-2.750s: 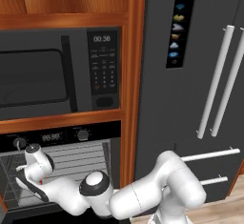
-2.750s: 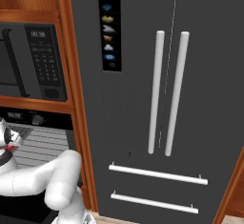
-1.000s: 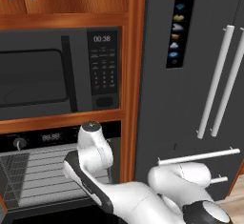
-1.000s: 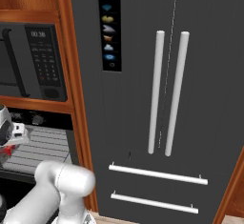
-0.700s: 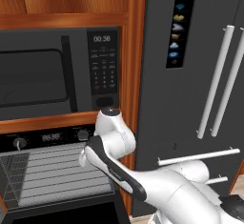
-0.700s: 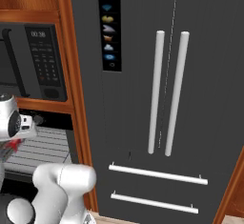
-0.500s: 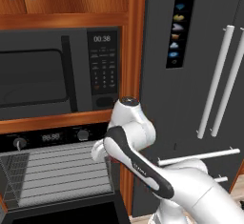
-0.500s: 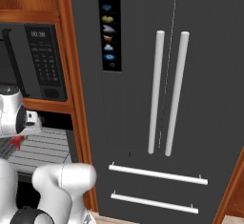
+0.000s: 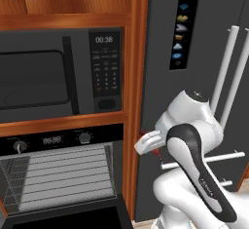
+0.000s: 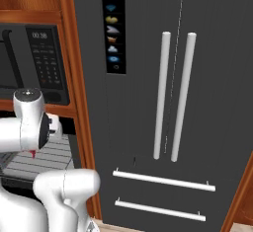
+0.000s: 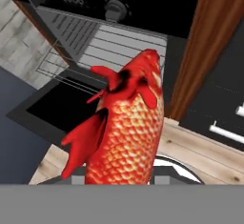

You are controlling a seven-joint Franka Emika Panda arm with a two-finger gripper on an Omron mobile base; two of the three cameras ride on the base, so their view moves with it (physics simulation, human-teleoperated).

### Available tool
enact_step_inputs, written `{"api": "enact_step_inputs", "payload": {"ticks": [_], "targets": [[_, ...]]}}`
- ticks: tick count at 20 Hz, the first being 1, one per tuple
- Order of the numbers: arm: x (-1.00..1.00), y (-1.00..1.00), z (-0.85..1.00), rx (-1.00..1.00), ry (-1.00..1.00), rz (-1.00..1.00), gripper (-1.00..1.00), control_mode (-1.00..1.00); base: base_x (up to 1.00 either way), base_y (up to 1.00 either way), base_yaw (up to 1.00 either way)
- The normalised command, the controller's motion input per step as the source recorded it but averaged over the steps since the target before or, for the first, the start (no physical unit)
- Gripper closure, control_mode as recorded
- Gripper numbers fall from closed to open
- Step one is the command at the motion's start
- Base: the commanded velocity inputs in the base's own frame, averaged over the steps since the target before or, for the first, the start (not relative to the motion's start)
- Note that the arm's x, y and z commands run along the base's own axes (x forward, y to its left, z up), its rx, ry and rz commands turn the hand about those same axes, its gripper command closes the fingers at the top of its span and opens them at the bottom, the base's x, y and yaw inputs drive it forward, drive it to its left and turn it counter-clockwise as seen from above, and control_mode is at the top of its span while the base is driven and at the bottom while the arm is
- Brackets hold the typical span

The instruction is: Take the fish from the oven and place it on the plate on the counter.

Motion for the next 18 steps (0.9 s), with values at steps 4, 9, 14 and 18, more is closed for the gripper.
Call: {"api": "enact_step_inputs", "payload": {"ticks": [4,9,14,18], "targets": [[-0.01,-1.0,0.73,0.0,-0.07,-0.09,1.0,-1.0,0.0,0.0,0.0],[0.0,-0.84,0.75,-0.01,-0.06,-0.05,1.0,-1.0,0.0,0.0,0.0],[0.0,-0.26,0.04,-0.25,-0.02,-0.06,1.0,-1.0,0.0,0.0,0.0],[0.02,0.0,0.06,-0.16,0.09,-0.22,1.0,-1.0,0.0,0.0,0.0]]}}
